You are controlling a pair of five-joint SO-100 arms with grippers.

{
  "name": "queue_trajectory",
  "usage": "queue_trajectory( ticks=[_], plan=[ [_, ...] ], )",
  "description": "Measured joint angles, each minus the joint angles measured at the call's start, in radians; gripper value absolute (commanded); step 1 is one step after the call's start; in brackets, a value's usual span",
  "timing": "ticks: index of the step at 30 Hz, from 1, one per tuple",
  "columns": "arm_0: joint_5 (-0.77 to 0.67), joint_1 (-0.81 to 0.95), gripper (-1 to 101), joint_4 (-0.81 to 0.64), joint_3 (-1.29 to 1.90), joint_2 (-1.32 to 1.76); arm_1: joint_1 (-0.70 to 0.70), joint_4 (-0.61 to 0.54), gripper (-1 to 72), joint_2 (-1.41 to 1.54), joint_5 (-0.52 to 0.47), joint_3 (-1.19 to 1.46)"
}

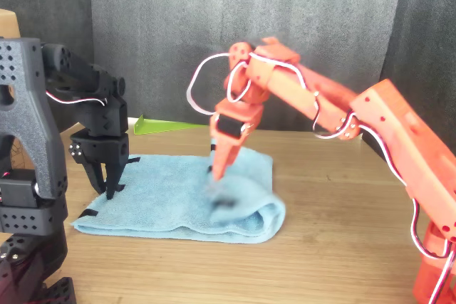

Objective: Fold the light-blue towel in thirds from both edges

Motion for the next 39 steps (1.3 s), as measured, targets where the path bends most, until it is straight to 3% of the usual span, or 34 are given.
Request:
queue_trajectory(
  ticks=[5, 10, 16, 25, 39],
  plan=[
    [0.0, 0.0, 0, 0.0, 0.0, 0.0, 0.006, 0.0, 31.0, 0.0, -0.002, -0.008],
    [0.0, 0.0, 0, 0.0, 0.0, 0.0, -0.098, 0.0, 27.1, 0.034, 0.021, 0.08],
    [-0.008, -0.02, 0, 0.0, 0.0, 0.012, -0.313, 0.0, 14.0, 0.072, 0.075, 0.193],
    [-0.012, -0.094, 0, 0.071, -0.037, 0.147, -0.448, -0.009, 15.3, 0.084, 0.109, 0.307],
    [0.049, -0.316, 0, 0.302, -0.293, 0.172, -0.459, -0.009, 20.0, 0.1, 0.121, 0.345]
  ],
)
